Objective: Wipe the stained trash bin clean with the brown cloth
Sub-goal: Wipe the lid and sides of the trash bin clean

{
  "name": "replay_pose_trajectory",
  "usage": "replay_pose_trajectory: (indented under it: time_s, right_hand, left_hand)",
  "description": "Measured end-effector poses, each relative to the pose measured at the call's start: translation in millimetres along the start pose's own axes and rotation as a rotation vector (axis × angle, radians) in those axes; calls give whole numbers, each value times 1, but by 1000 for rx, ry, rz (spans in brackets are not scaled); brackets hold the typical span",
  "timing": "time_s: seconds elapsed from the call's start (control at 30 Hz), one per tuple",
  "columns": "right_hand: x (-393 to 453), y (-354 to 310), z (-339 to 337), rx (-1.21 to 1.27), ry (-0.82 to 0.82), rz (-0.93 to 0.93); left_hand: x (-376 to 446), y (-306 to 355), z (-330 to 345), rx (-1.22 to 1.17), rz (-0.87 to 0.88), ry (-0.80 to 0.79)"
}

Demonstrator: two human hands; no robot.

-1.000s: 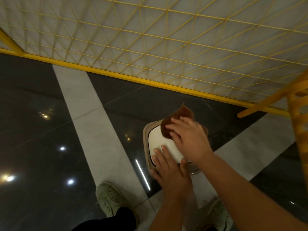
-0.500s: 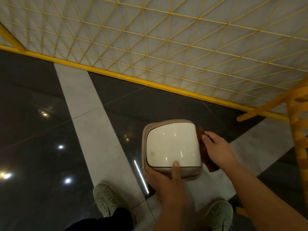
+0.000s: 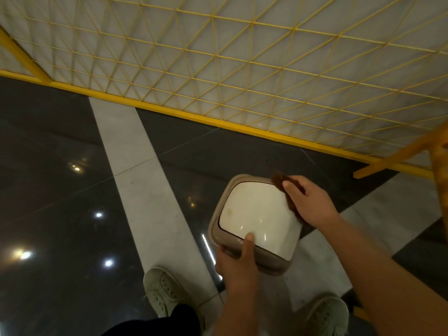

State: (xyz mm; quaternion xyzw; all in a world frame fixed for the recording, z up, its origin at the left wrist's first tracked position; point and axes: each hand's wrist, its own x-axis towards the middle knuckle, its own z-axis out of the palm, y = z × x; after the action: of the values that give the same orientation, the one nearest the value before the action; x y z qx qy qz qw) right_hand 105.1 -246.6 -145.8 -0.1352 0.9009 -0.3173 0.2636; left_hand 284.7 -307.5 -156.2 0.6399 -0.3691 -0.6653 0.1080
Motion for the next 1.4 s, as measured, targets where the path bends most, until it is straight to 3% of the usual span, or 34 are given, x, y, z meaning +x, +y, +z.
replay_pose_trajectory:
  time_s: [0.27, 0.47, 0.67, 0.93, 1.03, 1.2, 1.33, 1.4]
  right_hand:
    - [-89, 21, 31, 16, 203, 129]
    - [-133, 13, 66, 80, 262, -66]
    - [-80, 8, 48, 74, 173, -148]
    - [8, -12, 36, 114, -157, 84]
    - [-5, -14, 40, 74, -95, 47]
    - [-78, 1, 47, -98, 86, -202]
    - [-89, 9, 46, -133, 68, -375]
    - [-66, 5, 42, -49, 52, -333]
  left_hand:
    - [33, 45, -10, 313, 392, -18]
    - [28, 40, -10, 858, 654, 148]
    - [35, 31, -8, 848, 737, 170]
    - [38, 27, -6, 858, 774, 186]
    - [39, 26, -6, 891, 762, 205]
    - [36, 24, -5, 961, 811, 258]
    - [37, 23, -5, 956, 829, 248]
    - [38, 23, -5, 953, 829, 240]
